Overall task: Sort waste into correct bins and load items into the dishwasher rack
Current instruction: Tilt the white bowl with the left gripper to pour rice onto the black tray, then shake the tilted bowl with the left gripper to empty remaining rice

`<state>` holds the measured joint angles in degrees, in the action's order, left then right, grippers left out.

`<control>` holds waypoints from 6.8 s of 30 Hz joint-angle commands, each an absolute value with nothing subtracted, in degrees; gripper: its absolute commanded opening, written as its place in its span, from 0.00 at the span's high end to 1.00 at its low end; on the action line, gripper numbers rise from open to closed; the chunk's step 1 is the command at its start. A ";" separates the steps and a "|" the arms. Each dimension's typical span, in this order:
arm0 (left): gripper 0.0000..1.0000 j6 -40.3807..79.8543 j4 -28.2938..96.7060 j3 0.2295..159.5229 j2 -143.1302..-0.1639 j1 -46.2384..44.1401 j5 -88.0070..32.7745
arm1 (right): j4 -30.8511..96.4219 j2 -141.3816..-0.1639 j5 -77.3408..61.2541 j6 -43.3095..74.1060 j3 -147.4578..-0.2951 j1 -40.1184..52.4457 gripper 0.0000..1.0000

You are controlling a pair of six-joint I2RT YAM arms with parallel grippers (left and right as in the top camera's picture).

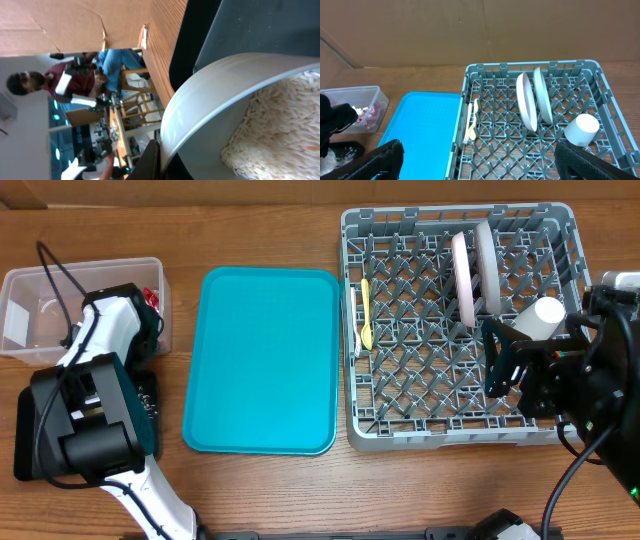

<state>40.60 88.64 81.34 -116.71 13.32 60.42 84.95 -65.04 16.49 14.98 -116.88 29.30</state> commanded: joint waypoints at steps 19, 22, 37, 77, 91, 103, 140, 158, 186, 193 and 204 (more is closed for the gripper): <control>0.96 41.69 96.84 81.38 -117.01 9.98 64.10 | 84.66 -64.79 16.91 14.94 -116.97 29.52 0.00; 0.96 45.04 96.90 81.38 -116.99 9.76 64.95 | 84.66 -64.79 16.88 14.94 -116.97 29.52 0.00; 0.96 41.91 96.90 81.36 -115.00 6.72 64.90 | 84.66 -64.79 16.88 14.94 -116.97 29.52 0.00; 0.96 24.82 83.57 75.13 -100.07 14.92 59.66 | 84.66 -64.79 16.88 14.94 -116.97 29.52 0.00; 0.96 32.01 88.92 75.59 -100.07 9.34 72.51 | 84.66 -64.79 16.91 14.94 -116.97 29.52 0.00; 0.96 31.97 76.38 69.69 -100.07 13.32 65.78 | 84.66 -64.79 16.88 14.94 -116.97 29.52 0.00; 0.96 24.18 73.45 71.20 -98.45 10.31 63.90 | 84.66 -64.79 16.88 14.94 -116.97 29.52 0.00; 0.96 19.84 73.10 70.28 -95.11 13.02 60.45 | 84.66 -64.79 16.88 14.94 -116.97 29.52 0.00; 0.96 17.65 72.60 69.28 -93.71 8.43 67.16 | 84.66 -64.79 16.91 14.94 -116.97 29.52 0.00; 0.96 16.40 76.51 70.37 -92.44 6.48 68.42 | 84.66 -64.79 16.88 14.94 -116.97 29.52 0.00; 0.96 7.09 72.71 67.90 -93.08 8.71 70.28 | 84.66 -64.79 16.88 14.94 -116.97 29.52 0.00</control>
